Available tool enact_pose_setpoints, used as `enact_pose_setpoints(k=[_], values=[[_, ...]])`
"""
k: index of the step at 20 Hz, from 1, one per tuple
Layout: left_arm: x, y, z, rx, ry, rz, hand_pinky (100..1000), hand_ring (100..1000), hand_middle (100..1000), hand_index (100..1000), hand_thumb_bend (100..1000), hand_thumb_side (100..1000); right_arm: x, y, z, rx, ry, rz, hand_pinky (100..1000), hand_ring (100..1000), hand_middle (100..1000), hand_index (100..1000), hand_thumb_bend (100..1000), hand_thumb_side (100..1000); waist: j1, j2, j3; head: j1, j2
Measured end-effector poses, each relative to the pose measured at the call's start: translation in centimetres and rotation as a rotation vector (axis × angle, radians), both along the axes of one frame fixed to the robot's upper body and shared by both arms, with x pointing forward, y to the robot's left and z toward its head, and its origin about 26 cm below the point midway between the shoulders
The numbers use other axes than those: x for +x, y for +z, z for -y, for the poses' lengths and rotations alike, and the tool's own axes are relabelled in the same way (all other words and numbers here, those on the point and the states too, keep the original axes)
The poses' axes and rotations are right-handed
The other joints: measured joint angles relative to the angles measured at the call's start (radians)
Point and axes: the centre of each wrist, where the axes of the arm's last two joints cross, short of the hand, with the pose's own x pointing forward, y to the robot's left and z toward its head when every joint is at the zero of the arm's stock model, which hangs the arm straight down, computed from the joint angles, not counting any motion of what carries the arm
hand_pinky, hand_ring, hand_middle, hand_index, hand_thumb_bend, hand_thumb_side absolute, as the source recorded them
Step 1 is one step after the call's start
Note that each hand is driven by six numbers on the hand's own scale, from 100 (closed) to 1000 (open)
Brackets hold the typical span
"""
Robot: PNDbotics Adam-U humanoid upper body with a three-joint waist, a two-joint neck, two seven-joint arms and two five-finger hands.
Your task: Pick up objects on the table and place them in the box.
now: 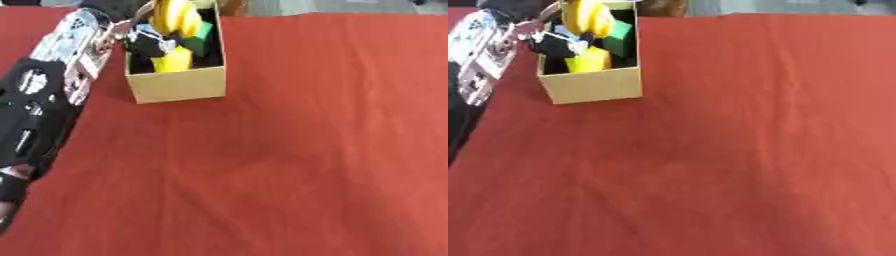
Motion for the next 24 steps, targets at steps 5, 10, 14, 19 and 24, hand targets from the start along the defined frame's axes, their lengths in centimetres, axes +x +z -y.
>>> enact_pose_setpoints(k=[5, 10, 14, 19, 24], values=[[-0.5, 0.6, 0.0, -0.028, -0.001, 0.036, 869, 883, 854, 927, 511, 381, 0.0, 0.0, 0.0, 0.0, 0.0, -0.002, 933, 973, 663, 822, 100, 810, 0.0, 0.0, 0.002, -0.001, 0.0], [-1.7, 2.2, -0.2, -0.082, -0.027, 0.089, 858, 869, 841, 917, 464, 362, 0.0, -0.1, 0.1, 0.0, -0.002, -0.005, 933, 972, 663, 823, 100, 808, 0.003, -0.002, 0.005, -0.004, 0.0], [-3.3, 3.8, -0.6, -0.154, -0.075, 0.142, 842, 846, 826, 912, 275, 378, 0.0, -0.1, 0.1, 0.001, -0.002, -0.004, 931, 969, 665, 823, 100, 803, 0.003, -0.007, 0.006, -0.005, 0.0], [-7.7, 6.1, -2.2, -0.41, -0.242, 0.254, 817, 817, 804, 906, 180, 502, 0.0, 0.2, 0.1, 0.014, 0.003, 0.016, 925, 962, 670, 823, 100, 787, 0.008, -0.009, 0.014, -0.013, 0.0], [-13.2, 7.0, -4.9, -0.732, -0.453, 0.387, 806, 801, 789, 898, 207, 536, -0.1, 0.9, 0.2, 0.038, 0.004, 0.063, 919, 954, 676, 824, 100, 770, 0.009, -0.013, 0.025, -0.026, 0.0]])
